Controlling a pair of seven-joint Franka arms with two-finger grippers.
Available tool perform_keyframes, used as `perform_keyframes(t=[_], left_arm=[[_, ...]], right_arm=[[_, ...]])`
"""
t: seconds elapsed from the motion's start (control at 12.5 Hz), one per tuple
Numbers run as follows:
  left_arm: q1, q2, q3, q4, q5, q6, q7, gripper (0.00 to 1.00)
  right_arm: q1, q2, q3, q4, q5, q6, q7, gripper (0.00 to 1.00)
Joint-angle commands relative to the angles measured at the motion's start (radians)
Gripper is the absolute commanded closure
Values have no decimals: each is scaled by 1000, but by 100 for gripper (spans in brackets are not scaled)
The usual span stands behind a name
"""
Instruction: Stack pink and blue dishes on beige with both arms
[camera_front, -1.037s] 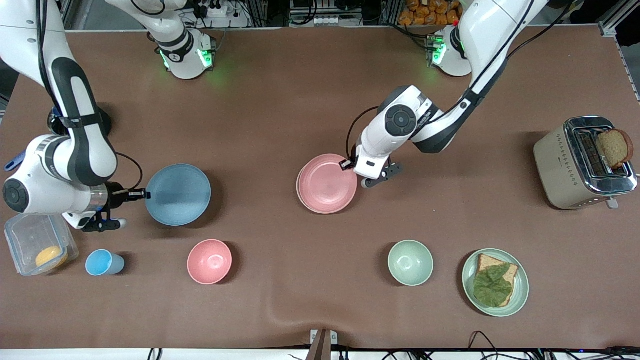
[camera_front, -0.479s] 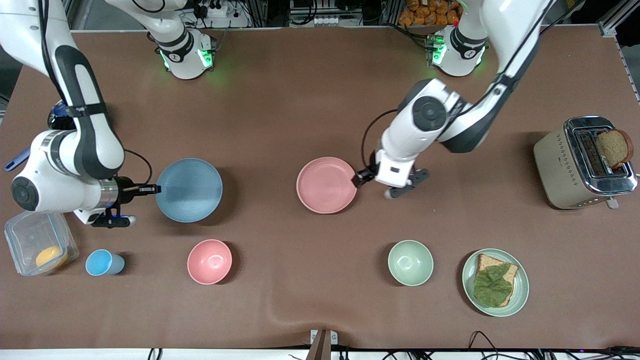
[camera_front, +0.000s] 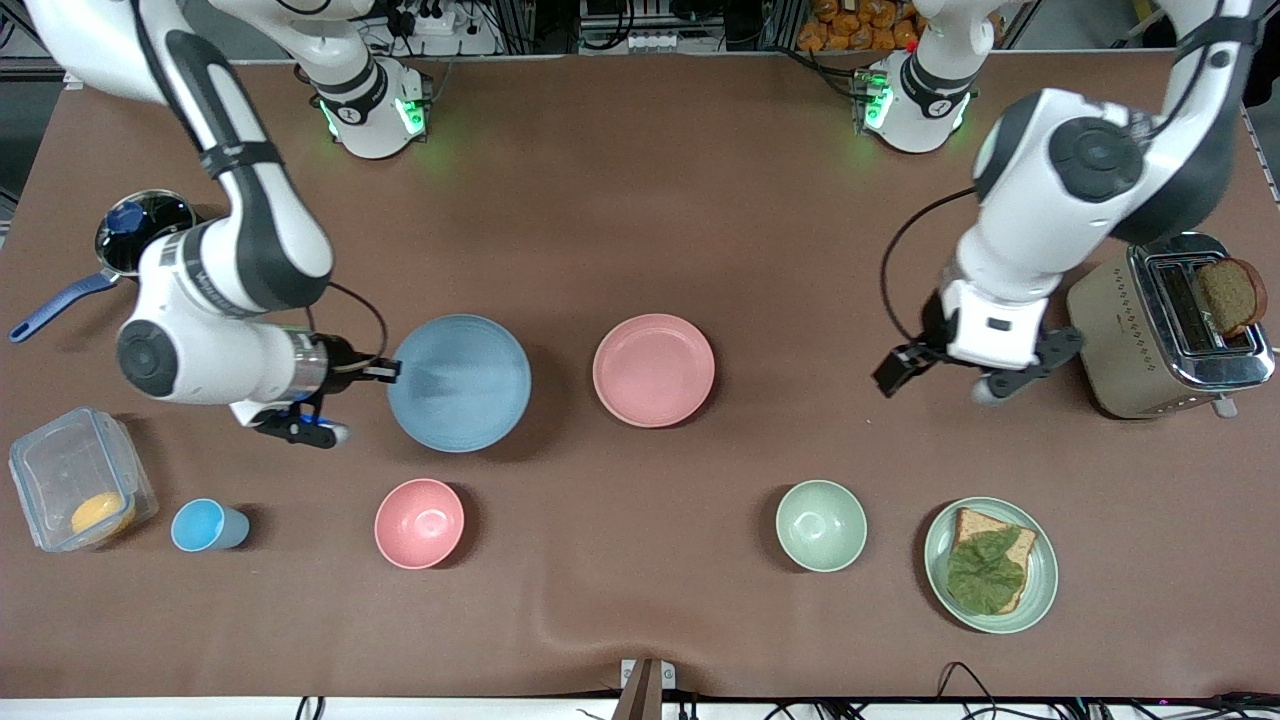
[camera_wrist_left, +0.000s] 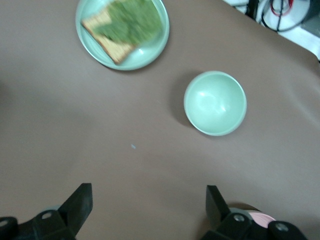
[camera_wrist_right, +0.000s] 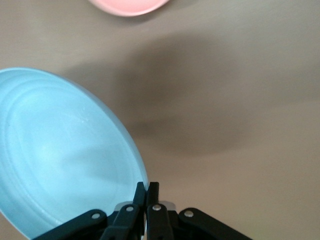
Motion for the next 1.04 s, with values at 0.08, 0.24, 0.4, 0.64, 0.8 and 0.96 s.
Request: perform_keyframes(t=[0.08,0.24,0.4,0.64,0.8,0.96], left_arm=[[113,-73,-7,51,19,-103,214,0],[143,-71,-7,117,16,-182,302,0],[172,-53,-9,196,-11,-227,337,0],[198,-57,-7,224,-17,-285,377,0],[210,-59,-7,246,-37,-313,402,0],[232,-60,-7,247,-37,-316,440,0]], right_arm=[[118,78,-1,30,0,95,166,100],[181,80,1,30,0,152,162,100],[247,93,-5,29,-37,204,165,100],[263,142,-5,29,-57,226,165,100],[286,158,-5,29,-83,229,166,100],[306,176,-5,27,-91,252,168,100]])
